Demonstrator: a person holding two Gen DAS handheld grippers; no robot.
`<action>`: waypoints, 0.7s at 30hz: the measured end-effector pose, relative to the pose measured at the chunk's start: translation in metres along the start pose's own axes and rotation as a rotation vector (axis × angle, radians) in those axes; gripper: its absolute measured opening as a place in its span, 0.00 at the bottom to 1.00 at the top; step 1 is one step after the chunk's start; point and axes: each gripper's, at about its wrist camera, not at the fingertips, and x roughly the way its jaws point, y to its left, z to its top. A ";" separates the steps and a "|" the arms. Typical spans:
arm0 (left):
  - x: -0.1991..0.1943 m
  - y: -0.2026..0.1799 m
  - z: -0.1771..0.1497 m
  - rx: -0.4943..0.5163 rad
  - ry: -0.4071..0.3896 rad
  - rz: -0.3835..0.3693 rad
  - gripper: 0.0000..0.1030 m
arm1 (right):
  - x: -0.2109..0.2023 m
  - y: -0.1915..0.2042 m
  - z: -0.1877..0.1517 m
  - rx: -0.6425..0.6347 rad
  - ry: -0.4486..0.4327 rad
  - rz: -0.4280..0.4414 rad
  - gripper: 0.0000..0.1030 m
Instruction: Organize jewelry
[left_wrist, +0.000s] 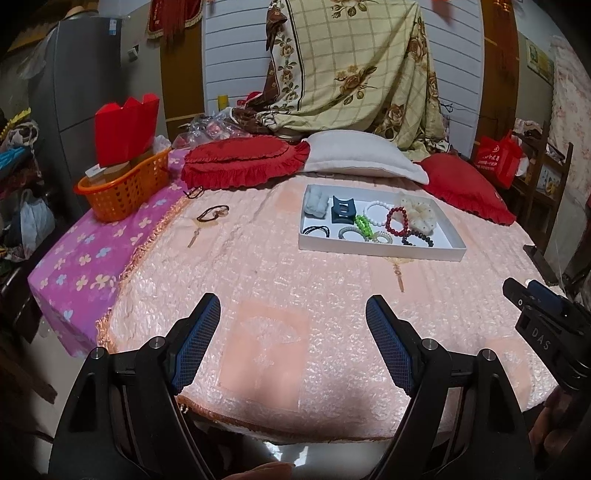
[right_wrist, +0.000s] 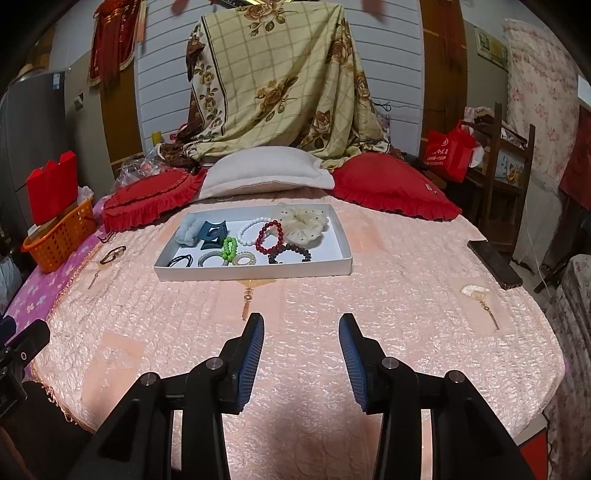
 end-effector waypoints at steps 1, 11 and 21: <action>0.001 0.000 -0.001 0.002 0.004 0.001 0.79 | 0.000 0.001 0.000 -0.002 -0.001 -0.002 0.39; 0.008 -0.001 -0.004 0.011 0.032 0.005 0.79 | 0.004 0.009 -0.006 -0.031 0.014 0.000 0.41; 0.014 0.001 -0.007 0.009 0.055 0.012 0.79 | 0.003 0.012 -0.007 -0.036 0.005 -0.002 0.58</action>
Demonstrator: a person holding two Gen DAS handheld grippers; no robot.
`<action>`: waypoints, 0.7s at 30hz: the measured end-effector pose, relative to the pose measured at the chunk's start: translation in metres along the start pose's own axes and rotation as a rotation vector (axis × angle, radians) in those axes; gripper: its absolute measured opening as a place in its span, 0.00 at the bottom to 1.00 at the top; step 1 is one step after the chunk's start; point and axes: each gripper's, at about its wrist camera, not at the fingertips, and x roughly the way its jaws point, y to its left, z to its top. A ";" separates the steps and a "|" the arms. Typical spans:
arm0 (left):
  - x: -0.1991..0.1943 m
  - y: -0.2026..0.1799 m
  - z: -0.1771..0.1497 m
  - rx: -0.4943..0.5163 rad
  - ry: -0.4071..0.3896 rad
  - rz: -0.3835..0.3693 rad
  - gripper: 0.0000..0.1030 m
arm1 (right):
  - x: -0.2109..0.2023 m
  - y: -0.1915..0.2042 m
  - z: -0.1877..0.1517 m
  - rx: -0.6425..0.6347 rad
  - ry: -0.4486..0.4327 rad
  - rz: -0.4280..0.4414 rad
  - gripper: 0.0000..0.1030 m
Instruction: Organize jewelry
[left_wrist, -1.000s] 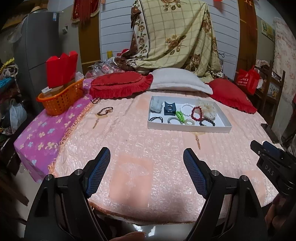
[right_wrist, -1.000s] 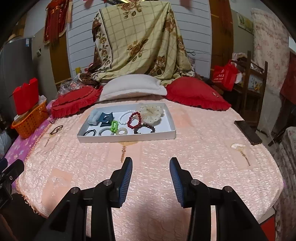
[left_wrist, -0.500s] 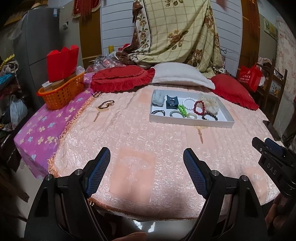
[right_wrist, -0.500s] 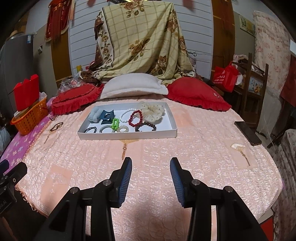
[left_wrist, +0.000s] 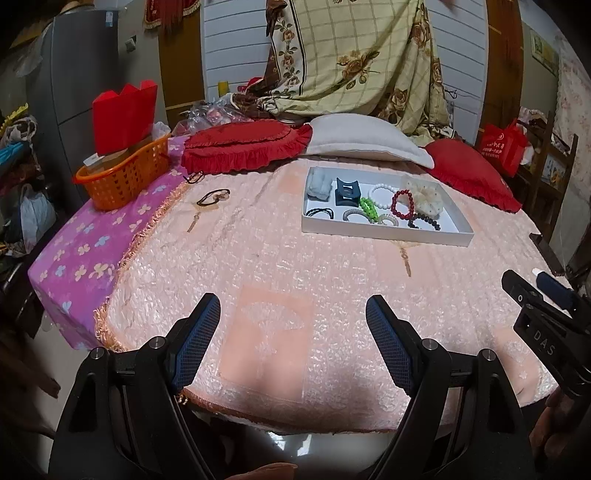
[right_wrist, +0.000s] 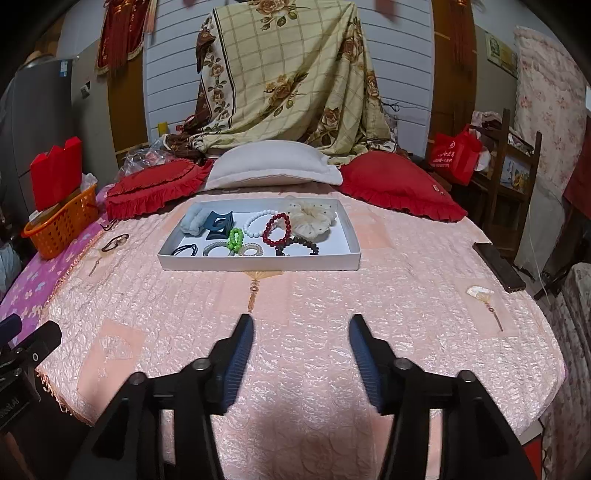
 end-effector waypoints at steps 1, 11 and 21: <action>0.000 0.000 0.000 0.001 0.002 0.000 0.79 | 0.000 0.001 0.000 -0.001 -0.004 -0.001 0.60; 0.006 0.000 -0.002 0.000 0.020 0.005 0.79 | 0.003 0.004 -0.001 -0.014 0.005 0.001 0.60; 0.009 0.000 -0.003 0.005 0.026 0.007 0.79 | 0.010 0.009 -0.005 -0.035 0.038 0.009 0.60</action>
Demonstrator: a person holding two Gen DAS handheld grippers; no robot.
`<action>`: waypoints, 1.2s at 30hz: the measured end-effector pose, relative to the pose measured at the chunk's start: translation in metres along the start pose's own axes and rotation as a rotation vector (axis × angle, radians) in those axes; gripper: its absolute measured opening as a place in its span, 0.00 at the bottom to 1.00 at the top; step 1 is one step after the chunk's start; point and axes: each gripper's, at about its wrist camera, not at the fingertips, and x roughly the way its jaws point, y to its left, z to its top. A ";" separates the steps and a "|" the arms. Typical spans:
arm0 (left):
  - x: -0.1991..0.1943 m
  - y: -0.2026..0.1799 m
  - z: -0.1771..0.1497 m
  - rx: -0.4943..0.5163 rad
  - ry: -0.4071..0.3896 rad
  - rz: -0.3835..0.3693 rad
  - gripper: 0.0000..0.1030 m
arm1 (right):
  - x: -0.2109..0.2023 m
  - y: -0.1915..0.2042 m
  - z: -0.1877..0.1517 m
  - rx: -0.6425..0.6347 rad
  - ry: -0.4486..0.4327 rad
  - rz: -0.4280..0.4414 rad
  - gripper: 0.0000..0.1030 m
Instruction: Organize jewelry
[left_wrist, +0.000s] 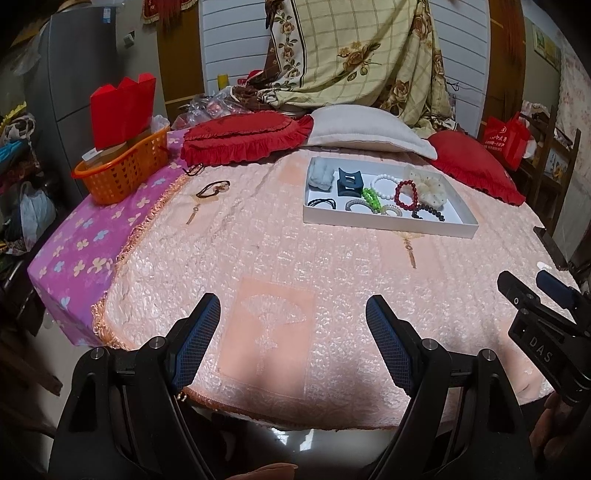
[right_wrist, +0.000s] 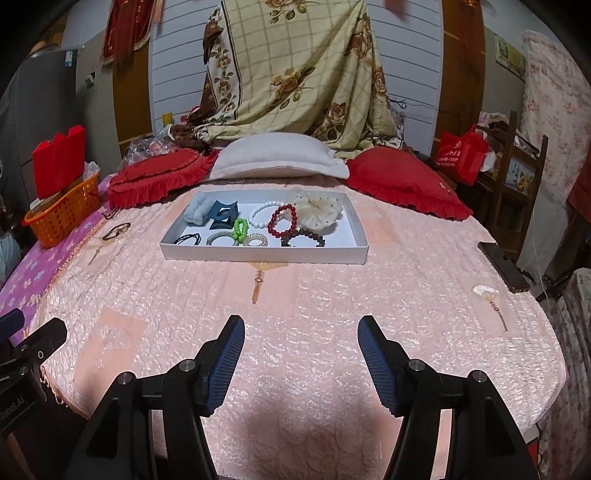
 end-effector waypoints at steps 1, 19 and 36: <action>0.000 0.000 0.000 0.001 0.001 -0.001 0.79 | 0.000 0.001 0.000 -0.001 0.002 0.000 0.60; 0.009 0.002 -0.004 0.002 0.018 0.001 0.79 | 0.011 0.006 -0.006 -0.012 0.045 -0.001 0.60; 0.021 -0.003 -0.010 0.017 0.057 -0.004 0.79 | 0.026 0.004 -0.013 -0.001 0.088 0.002 0.60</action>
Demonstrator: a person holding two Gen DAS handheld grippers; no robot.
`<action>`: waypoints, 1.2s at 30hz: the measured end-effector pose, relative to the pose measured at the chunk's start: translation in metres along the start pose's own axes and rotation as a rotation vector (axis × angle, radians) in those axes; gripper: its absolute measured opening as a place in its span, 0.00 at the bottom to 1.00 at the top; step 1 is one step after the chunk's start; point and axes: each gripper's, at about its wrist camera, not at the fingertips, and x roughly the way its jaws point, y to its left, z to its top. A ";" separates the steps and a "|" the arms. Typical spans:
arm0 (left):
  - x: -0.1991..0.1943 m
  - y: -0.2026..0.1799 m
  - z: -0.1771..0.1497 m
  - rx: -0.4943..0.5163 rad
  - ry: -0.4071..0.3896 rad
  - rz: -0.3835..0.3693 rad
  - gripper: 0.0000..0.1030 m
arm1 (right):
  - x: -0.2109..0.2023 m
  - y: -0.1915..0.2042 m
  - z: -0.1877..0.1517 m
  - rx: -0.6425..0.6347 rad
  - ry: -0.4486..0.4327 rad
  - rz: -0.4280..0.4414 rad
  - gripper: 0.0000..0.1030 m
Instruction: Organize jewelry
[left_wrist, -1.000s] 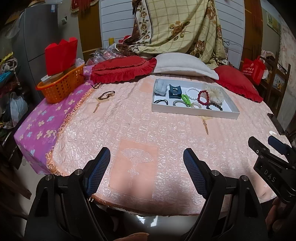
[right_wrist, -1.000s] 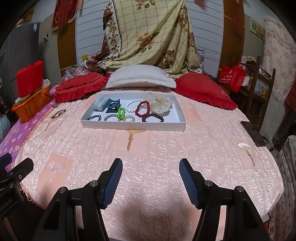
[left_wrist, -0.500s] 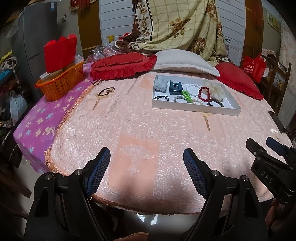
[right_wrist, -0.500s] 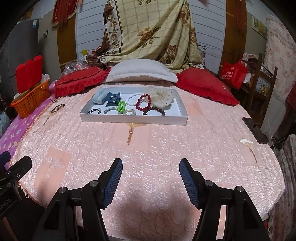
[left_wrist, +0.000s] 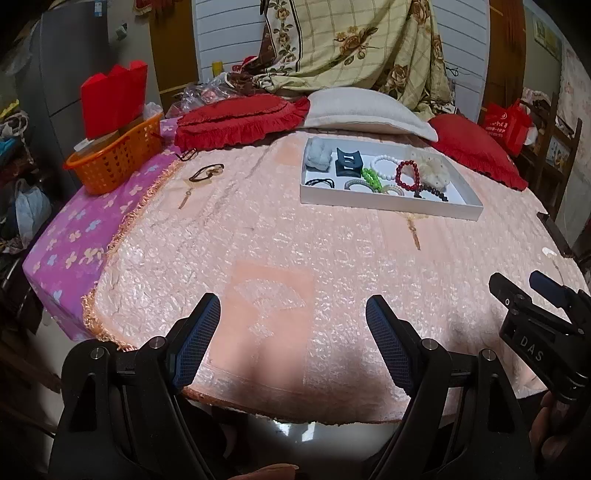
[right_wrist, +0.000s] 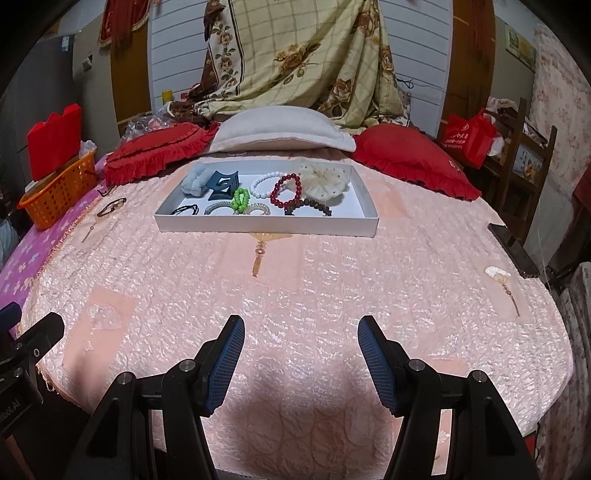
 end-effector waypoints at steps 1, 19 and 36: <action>0.001 0.000 0.000 0.001 0.003 0.000 0.79 | 0.001 0.000 0.000 0.001 0.002 0.000 0.60; 0.012 -0.007 -0.002 0.024 0.039 -0.001 0.79 | 0.010 0.002 -0.002 -0.005 0.020 0.003 0.60; 0.037 0.007 0.016 0.012 0.057 0.022 0.79 | 0.020 0.006 0.019 -0.042 0.000 0.005 0.60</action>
